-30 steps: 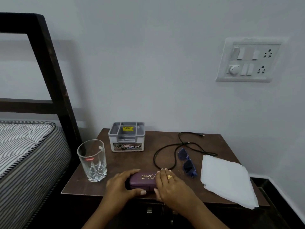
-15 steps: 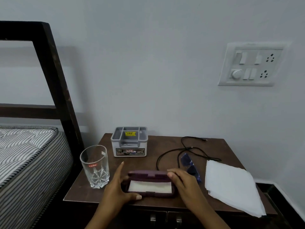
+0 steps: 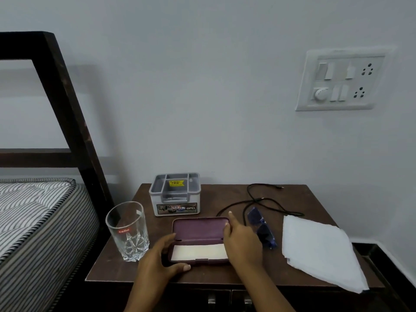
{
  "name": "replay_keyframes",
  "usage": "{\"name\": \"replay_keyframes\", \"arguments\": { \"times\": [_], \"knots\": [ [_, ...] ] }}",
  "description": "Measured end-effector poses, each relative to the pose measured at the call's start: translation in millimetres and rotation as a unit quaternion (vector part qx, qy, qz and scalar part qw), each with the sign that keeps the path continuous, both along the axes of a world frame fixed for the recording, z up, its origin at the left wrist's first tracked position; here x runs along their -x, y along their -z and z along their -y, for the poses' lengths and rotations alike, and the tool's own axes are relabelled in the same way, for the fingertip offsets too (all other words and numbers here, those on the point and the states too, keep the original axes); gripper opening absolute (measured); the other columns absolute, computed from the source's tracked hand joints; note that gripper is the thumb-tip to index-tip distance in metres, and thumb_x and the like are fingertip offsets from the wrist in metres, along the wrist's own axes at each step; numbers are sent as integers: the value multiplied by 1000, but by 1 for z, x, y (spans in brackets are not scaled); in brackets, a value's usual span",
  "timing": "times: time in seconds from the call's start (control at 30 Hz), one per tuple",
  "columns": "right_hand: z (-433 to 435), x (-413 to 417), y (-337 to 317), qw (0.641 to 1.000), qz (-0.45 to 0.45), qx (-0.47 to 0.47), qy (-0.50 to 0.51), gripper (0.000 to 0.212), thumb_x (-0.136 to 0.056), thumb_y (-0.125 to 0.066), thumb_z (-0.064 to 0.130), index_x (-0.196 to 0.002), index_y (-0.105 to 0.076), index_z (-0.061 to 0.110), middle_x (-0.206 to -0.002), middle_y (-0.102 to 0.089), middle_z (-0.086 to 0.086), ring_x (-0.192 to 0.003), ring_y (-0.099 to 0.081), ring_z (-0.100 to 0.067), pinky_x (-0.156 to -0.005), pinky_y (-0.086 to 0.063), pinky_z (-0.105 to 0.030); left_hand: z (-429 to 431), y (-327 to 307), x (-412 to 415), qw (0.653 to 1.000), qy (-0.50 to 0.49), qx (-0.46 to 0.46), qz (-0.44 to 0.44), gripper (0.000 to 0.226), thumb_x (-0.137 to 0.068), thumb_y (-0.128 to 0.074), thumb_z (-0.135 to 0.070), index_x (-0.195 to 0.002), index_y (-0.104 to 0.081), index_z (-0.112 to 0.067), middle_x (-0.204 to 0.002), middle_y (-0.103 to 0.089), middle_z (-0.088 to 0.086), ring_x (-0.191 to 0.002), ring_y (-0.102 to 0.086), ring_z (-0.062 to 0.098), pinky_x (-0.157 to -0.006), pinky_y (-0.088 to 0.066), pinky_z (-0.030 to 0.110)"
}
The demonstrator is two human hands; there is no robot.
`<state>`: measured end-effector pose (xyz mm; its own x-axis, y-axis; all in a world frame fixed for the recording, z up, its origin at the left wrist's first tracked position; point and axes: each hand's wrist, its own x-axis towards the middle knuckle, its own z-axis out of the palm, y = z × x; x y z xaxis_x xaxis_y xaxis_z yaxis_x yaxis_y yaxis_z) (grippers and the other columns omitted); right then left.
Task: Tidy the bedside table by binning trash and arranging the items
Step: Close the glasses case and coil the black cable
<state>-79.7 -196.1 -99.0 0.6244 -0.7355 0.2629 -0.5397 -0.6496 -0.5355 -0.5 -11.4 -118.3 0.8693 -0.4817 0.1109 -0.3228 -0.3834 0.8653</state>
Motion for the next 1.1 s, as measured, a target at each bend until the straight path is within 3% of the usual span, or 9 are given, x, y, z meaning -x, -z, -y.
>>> {"name": "replay_keyframes", "arguments": {
  "times": [0.17, 0.27, 0.4, 0.57, 0.67, 0.77, 0.87, 1.0, 1.1],
  "knots": [
    [-2, 13, -4, 1000, 21, -9, -10, 48, -98, -33, 41, -143, -33, 24, -107, -66, -4, -90, -64, -15, -69, -51, -24, -3, -17, 7, 998, 9, -49, 35, 76, -50, -90, -14, -110, -55, -43, -104, -66, -22, -103, -62, 11, -83, -41, 6],
    [-1, 38, -7, 992, 127, 3, 12, 37, -94, -44, 41, -126, -52, 25, -105, -67, 1, -91, -63, -14, -72, -50, -24, 9, -37, 20, 958, -39, -150, 240, 75, -48, -91, -23, -116, -63, -15, -84, -74, 5, -77, -69, 28, -70, -52, 30],
    [24, 69, -3, 983, 148, 56, 94, 35, -78, -72, 29, -108, -63, 15, -94, -64, -4, -82, -59, -20, -67, -46, -27, 80, -53, 32, 916, 84, -98, 380, 42, -59, -67, -19, -102, -69, -18, -87, -73, -3, -75, -66, 18, -72, -41, 21],
    [38, 75, -5, 992, -74, 40, 97, 79, -75, -67, 53, -142, -33, 28, -124, -55, 0, -109, -55, -18, -88, -44, -32, 198, -56, 10, 933, 217, -186, 219, 36, -91, -46, -13, -126, -54, -17, -125, -58, 6, -113, -54, 22, -96, -43, 31],
    [45, 75, 9, 992, -88, 56, 73, 87, -28, -87, 55, -109, -69, 29, -68, -67, 3, -57, -63, -14, -47, -50, -30, 232, -58, 4, 935, 219, -243, 134, 29, -96, -41, -17, -110, -61, -1, -115, -63, 17, -99, -59, 27, -85, -44, 32],
    [58, 69, 18, 992, -61, 91, 60, 76, -14, -90, 47, -84, -77, 22, -51, -63, 2, -42, -59, -16, -36, -45, -28, 244, -56, 3, 939, 202, -258, 106, 34, -97, -44, -23, -88, -61, 5, -94, -66, 23, -86, -61, 32, -71, -44, 32],
    [62, 77, 15, 991, -75, 93, 63, 68, -24, -90, 47, -85, -77, 20, -56, -67, 2, -48, -63, -17, -41, -49, -28, 241, -58, 6, 950, 194, -223, 101, 32, -96, -46, -25, -77, -62, -3, -80, -63, 16, -71, -55, 23, -66, -42, 31],
    [59, 93, -18, 999, -7, 5, 43, 58, -81, -65, 46, -132, -50, 25, -115, -67, 5, -103, -62, -14, -91, -45, -26, 212, -79, 8, 978, 170, -88, 87, 27, -94, -48, -25, -97, -72, -11, -97, -71, 5, -87, -63, 17, -77, -46, 26],
    [48, 99, -33, 992, 94, -81, -13, 53, -82, -67, 39, -130, -46, 33, -119, -61, 7, -106, -55, -9, -89, -39, -15, 166, -94, 11, 988, 146, -2, 57, 35, -89, -46, -50, -82, -69, -25, -84, -66, 0, -79, -60, 13, -78, -49, 32]
  ]
}}
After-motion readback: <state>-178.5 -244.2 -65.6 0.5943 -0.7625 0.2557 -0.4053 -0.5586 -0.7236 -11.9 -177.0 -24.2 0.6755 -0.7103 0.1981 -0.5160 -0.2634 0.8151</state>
